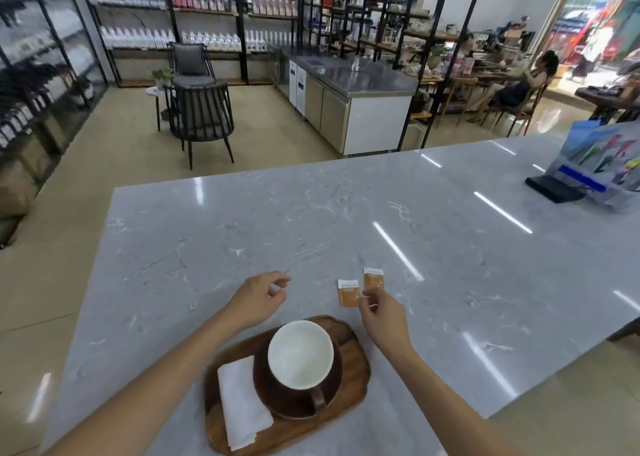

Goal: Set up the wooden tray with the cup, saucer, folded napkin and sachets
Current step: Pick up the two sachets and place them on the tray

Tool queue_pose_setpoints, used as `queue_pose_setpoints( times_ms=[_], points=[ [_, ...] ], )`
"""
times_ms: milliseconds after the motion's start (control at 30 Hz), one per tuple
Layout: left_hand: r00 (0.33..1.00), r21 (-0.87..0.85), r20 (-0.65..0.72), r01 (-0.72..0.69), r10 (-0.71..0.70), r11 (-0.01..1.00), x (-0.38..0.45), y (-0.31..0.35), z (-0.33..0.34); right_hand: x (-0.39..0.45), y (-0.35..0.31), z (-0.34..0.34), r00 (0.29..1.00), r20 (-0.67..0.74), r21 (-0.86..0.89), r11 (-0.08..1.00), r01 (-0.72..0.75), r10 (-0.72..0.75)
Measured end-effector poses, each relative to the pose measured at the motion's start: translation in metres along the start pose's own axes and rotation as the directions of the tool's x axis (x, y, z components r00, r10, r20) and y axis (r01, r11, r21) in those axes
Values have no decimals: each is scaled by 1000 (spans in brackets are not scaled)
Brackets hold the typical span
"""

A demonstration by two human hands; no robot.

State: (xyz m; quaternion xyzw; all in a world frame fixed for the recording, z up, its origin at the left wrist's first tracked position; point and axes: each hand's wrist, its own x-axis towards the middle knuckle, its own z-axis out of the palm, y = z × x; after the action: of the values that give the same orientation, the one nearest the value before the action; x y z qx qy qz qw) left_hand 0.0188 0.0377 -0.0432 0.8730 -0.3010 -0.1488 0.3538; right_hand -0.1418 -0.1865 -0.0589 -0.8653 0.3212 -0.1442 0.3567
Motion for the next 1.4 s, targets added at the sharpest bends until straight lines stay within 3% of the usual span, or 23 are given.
queue_pose_setpoints(
  times_ms=[300,500,600,733,933,1133,1200,1300,1400],
  points=[
    [983,18,112,144,-145,989,51,25,33,68,16,22,973,202,-33,994,-106,110],
    [936,-7,232,273,-264,962,70,47,58,81,22,21,939,329,144,978,-153,99],
    [923,-78,257,314,-285,946,80,59,67,87,26,13,915,386,265,937,-228,114],
    [941,-164,261,265,-217,950,83,77,81,90,34,-3,899,429,451,841,-300,91],
    [955,-482,211,286,-208,828,84,99,94,96,35,-33,858,511,624,705,-338,-40],
    [959,-579,98,273,-267,768,78,116,97,116,46,-46,847,515,628,732,-266,-134],
    [950,-591,25,264,-310,762,76,119,97,128,55,-45,887,451,604,765,-224,-96],
    [925,-604,-56,269,-376,750,77,121,92,147,71,-44,959,285,454,881,-131,-4],
    [898,-628,-109,270,-427,729,80,123,91,156,84,-39,942,336,248,963,-109,20]
  ],
)
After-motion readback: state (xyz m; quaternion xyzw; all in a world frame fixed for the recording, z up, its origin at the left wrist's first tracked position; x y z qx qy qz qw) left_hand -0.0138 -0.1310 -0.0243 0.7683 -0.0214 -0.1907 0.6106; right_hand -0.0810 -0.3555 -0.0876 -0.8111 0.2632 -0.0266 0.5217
